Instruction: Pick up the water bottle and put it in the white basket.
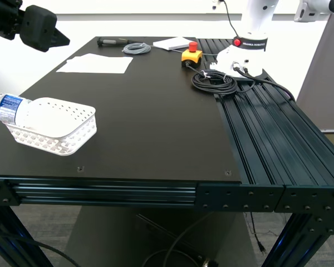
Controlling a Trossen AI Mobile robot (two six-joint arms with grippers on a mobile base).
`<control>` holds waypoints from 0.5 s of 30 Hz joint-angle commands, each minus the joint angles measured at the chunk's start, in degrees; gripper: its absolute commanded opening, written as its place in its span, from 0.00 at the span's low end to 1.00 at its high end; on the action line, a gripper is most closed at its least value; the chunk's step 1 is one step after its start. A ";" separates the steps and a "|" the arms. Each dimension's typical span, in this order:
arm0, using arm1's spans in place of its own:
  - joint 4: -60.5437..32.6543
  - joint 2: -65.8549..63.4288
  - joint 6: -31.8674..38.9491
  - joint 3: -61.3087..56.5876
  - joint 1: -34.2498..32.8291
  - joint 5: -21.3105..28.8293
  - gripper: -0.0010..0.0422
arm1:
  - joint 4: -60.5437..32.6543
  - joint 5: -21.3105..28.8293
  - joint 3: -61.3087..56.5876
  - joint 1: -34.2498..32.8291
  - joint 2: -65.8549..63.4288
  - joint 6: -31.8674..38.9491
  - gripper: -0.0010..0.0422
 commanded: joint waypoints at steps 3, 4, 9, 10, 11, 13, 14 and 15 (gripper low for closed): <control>0.17 -0.02 0.02 0.09 0.04 -0.02 0.02 | 0.07 0.04 0.07 0.00 -0.02 0.26 0.91; 0.17 -0.02 0.02 0.09 0.04 0.00 0.02 | 0.07 0.04 0.07 0.02 -0.02 0.26 0.91; 0.17 -0.02 0.00 0.09 0.04 0.00 0.02 | 0.07 0.04 0.07 0.00 -0.02 0.26 0.91; 0.17 -0.02 0.02 0.09 0.04 0.00 0.02 | 0.07 0.04 0.07 0.00 -0.02 0.26 0.91; 0.17 -0.02 0.02 0.09 0.04 -0.02 0.02 | 0.07 0.04 0.07 0.02 -0.02 0.26 0.91; 0.17 -0.02 0.02 0.09 0.04 0.00 0.02 | 0.07 0.04 0.07 0.00 -0.02 0.26 0.91; 0.17 -0.02 0.02 0.09 0.04 -0.02 0.02 | 0.07 0.04 0.07 0.00 -0.02 0.26 0.91; 0.17 -0.02 0.02 0.09 0.04 -0.02 0.02 | 0.07 0.04 0.07 0.00 -0.02 0.26 0.91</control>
